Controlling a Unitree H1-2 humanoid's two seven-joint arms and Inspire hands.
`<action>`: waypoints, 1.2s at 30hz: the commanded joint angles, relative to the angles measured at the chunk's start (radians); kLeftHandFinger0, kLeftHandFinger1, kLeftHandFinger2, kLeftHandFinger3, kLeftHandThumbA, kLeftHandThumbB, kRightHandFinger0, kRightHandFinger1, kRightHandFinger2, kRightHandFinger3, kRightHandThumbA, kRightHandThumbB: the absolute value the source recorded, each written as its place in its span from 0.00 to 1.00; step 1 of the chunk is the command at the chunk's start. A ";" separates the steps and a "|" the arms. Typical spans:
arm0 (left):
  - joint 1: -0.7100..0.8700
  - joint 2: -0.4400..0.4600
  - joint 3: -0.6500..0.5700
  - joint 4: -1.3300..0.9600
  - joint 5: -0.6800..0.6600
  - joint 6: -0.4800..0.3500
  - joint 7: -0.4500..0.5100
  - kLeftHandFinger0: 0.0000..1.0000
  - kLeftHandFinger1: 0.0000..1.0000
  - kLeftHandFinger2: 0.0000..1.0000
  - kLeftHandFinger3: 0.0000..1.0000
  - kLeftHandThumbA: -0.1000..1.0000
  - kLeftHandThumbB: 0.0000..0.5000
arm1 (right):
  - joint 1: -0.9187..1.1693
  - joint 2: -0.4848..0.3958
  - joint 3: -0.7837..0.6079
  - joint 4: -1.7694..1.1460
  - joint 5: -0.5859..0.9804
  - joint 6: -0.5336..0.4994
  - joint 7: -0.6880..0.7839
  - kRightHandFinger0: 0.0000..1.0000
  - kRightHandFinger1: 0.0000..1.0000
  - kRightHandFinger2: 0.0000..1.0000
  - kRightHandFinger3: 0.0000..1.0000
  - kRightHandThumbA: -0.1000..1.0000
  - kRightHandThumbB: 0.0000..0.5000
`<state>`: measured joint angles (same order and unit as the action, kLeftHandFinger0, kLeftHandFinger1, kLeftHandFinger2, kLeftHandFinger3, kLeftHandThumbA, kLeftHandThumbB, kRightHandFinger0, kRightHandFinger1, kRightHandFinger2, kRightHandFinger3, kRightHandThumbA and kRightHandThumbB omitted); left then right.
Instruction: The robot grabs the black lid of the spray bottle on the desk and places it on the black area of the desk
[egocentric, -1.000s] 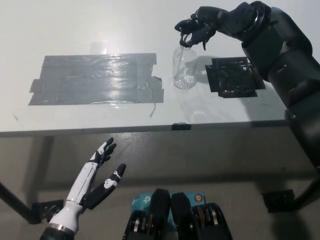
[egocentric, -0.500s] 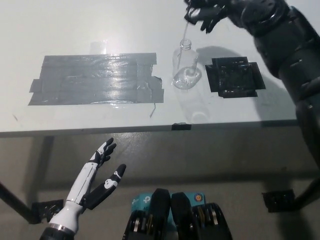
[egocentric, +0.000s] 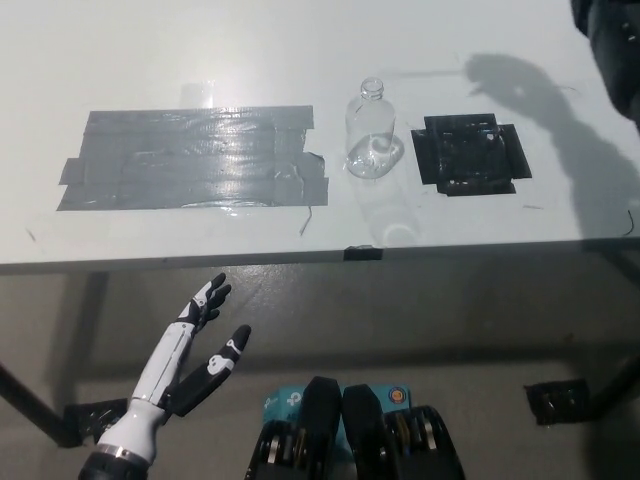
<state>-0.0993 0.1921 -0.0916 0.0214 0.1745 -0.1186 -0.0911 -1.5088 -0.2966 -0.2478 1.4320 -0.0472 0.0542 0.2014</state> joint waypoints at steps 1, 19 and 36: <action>-0.019 0.012 0.013 0.001 0.000 -0.010 0.003 1.00 1.00 1.00 1.00 0.76 0.23 | -0.003 -0.056 -0.031 -0.029 0.080 -0.017 -0.008 0.33 0.39 0.56 0.61 0.00 0.52; -0.016 0.004 0.024 0.019 -0.010 -0.052 0.016 1.00 1.00 1.00 1.00 0.82 0.23 | 0.279 0.000 0.189 -0.020 -0.044 -0.108 -0.018 1.00 1.00 1.00 1.00 0.34 0.75; -0.035 0.006 0.022 0.007 0.027 -0.042 0.023 1.00 1.00 1.00 1.00 0.82 0.17 | 0.222 -0.036 0.449 -0.077 -0.154 -0.217 -0.100 1.00 1.00 1.00 1.00 0.80 1.00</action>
<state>-0.1055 0.1920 -0.0770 0.0437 0.1814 -0.1324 -0.0890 -1.2011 -0.2961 0.1729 1.4082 -0.1508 -0.0597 0.1778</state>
